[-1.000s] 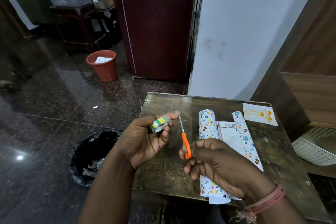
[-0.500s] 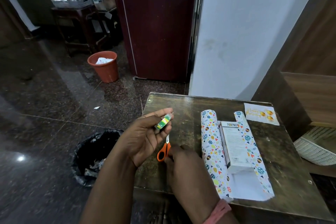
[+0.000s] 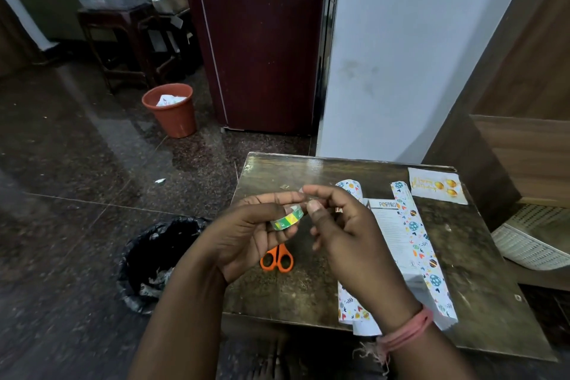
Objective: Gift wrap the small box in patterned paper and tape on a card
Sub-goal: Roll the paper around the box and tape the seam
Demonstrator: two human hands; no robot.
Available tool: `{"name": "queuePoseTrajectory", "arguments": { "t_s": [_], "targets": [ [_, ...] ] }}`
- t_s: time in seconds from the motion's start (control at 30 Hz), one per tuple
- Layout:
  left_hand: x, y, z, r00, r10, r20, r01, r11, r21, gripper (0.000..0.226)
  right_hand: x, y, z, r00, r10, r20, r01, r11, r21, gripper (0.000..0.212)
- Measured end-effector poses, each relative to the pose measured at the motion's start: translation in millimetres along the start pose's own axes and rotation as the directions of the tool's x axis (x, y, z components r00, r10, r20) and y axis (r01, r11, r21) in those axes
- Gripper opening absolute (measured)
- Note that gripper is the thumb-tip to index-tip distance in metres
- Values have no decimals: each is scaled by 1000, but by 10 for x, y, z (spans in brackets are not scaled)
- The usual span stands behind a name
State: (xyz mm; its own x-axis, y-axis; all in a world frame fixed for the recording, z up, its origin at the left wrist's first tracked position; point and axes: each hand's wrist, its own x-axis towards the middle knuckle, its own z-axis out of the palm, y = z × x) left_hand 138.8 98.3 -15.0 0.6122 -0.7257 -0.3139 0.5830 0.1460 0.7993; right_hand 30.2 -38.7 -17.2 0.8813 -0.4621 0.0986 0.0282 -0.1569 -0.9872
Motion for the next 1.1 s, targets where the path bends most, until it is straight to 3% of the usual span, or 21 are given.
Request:
{"name": "queuePoseTrajectory", "arguments": {
  "t_s": [0.13,0.4,0.57,0.63,0.7,0.77,0.97,1.03,1.1],
  "targets": [
    [-2,-12,17,998,1,66,-4,999,52,42,19,-32,-102,995,52,89,-57,997,56,19],
    [-18,-3,28,999,8,41,-9,1000,26,42,26,-61,-123,988,143,51,-148,985,93,9],
    [-18,-6,39,998,38,48,-39,999,31,47,-6,-102,-5,936,334,110,-349,841,414,17],
    [-6,-5,29,998,58,17,-59,997,53,41,-11,-119,13,935,341,97,-351,855,381,19],
    [-10,10,10,997,72,-28,-69,995,72,39,-16,-136,-10,956,292,34,-293,937,188,17],
    [-26,25,-4,997,76,-17,-74,994,78,40,-23,-149,-16,967,256,13,-256,961,109,14],
    [-3,-20,15,993,116,5,-116,991,69,46,-34,-123,40,938,341,55,-337,867,366,19],
    [5,-31,10,995,99,0,-99,994,48,46,-38,-111,61,937,347,39,-330,844,422,10],
    [16,-41,-4,997,74,-18,-73,997,35,43,-43,-97,82,932,363,9,-327,829,455,26]
  ]
}}
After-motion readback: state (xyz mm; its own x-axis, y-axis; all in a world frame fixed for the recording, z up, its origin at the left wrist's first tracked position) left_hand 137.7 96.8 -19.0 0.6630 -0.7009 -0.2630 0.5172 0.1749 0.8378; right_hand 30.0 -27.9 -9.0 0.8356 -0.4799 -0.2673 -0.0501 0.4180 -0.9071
